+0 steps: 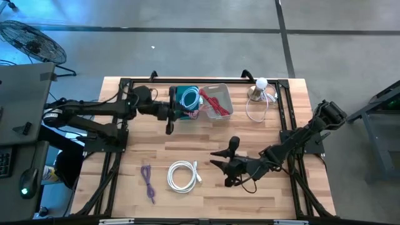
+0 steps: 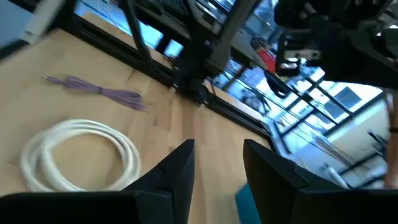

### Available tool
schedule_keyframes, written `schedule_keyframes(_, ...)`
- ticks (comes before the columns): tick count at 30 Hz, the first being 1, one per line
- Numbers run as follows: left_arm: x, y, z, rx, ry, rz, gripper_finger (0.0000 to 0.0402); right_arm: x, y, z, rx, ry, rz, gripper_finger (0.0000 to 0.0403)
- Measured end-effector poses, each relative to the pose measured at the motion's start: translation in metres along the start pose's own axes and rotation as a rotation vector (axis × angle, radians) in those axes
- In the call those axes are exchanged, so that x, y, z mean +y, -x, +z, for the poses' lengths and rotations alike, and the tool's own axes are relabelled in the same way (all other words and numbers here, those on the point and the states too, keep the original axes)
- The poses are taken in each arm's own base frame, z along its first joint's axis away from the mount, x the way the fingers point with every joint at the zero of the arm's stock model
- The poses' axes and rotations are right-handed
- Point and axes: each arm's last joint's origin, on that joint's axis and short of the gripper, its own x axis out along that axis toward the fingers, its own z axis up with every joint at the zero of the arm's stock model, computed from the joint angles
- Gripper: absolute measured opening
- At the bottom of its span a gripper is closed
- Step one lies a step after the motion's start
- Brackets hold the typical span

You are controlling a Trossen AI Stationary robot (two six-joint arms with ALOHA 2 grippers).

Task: Pick & Place USB Port
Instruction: Put the pink charger cable into the gray bin

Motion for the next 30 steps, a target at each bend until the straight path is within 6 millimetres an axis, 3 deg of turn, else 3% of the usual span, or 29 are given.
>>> schedule_keyframes(6,0.002,0.002,0.0,-0.068,0.036,-0.067,0.0013,-0.01,-0.006,-0.006,0.076,0.026,-0.136,0.013)
schedule_keyframes(17,0.004,0.002,0.003,-0.099,0.036,-0.057,0.0013,-0.054,-0.039,-0.024,0.192,0.149,-0.3,0.013)
schedule_keyframes(30,0.005,0.002,0.003,-0.105,0.026,-0.052,0.0013,-0.077,-0.048,-0.013,0.074,0.315,-0.337,0.013)
